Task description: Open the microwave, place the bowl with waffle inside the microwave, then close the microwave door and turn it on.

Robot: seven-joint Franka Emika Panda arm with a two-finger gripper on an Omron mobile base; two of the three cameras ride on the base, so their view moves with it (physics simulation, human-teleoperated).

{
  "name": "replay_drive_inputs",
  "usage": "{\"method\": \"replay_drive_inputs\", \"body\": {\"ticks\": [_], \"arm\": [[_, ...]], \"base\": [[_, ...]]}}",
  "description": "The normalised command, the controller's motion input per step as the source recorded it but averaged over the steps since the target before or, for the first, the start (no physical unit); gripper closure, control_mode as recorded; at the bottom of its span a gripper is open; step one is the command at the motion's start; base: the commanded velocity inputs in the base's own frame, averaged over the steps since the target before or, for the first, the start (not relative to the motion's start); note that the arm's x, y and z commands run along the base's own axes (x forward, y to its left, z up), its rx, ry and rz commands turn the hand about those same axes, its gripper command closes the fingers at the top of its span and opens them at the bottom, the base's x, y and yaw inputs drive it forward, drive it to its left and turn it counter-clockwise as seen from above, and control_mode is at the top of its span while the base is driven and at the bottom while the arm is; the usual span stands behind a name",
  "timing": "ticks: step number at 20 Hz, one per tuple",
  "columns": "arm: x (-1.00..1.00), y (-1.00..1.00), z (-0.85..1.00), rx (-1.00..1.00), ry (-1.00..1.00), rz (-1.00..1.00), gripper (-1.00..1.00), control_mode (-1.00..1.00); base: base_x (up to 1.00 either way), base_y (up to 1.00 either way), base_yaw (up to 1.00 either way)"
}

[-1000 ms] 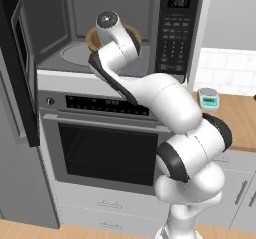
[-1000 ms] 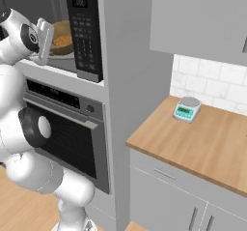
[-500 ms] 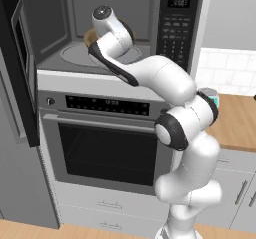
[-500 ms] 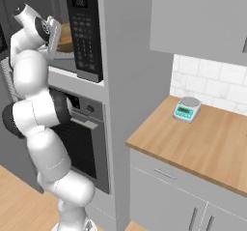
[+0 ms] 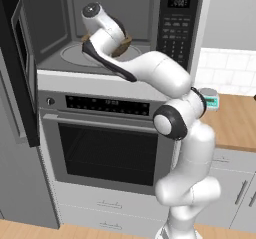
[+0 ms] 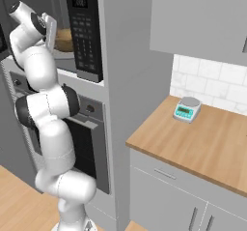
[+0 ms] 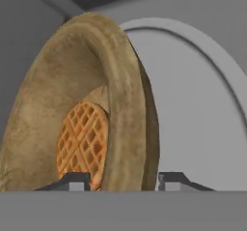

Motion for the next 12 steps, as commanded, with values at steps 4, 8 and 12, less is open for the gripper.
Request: {"method": "replay_drive_inputs", "body": {"ticks": [4,8,12], "arm": [[-0.12,0.25,-0.17,0.00,-0.31,0.00,-1.00,-1.00],[-0.97,0.11,-0.14,0.00,-0.67,0.03,-1.00,-1.00],[-1.00,0.29,-0.04,0.00,-0.79,0.02,-1.00,-1.00]], "base": [[0.00,0.00,0.00],[0.00,0.00,0.00],[0.00,0.00,0.00]]}}
